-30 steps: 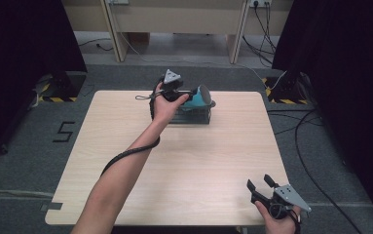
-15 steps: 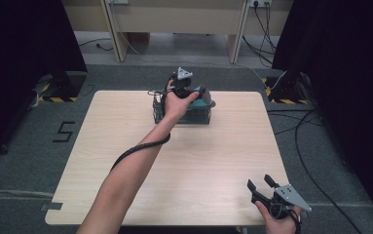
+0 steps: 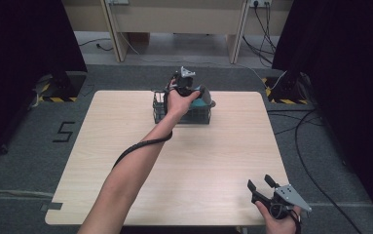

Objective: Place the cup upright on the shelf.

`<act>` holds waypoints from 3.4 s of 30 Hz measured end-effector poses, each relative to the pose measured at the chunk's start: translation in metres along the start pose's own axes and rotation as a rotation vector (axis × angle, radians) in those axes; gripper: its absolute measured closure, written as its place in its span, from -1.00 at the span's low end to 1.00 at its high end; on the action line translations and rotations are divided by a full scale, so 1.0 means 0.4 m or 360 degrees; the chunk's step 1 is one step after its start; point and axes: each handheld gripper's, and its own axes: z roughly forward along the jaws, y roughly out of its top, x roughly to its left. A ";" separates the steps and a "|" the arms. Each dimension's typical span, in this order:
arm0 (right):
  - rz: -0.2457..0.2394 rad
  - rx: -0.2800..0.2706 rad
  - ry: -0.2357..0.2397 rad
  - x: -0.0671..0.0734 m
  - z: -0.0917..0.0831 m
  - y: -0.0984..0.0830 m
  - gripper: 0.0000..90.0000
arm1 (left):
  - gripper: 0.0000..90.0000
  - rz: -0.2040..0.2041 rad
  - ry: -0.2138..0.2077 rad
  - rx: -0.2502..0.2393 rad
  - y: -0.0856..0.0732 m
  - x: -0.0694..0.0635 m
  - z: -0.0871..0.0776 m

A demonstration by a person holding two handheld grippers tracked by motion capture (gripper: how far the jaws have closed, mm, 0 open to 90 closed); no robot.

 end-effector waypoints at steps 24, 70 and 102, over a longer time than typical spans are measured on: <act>0.0001 0.0000 0.0001 -0.001 -0.001 0.000 -0.35 | 0.09 -0.0002 0.0071 0.0031 0.004 0.015 0.000; -0.0011 0.0004 -0.0003 0.002 0.004 0.000 -0.35 | -0.34 -0.0224 0.0294 0.0009 -0.063 0.181 -0.080; -0.0026 0.0017 -0.0013 0.005 0.005 0.000 -0.35 | -0.54 -0.0132 0.0201 -0.0098 -0.197 0.188 -0.335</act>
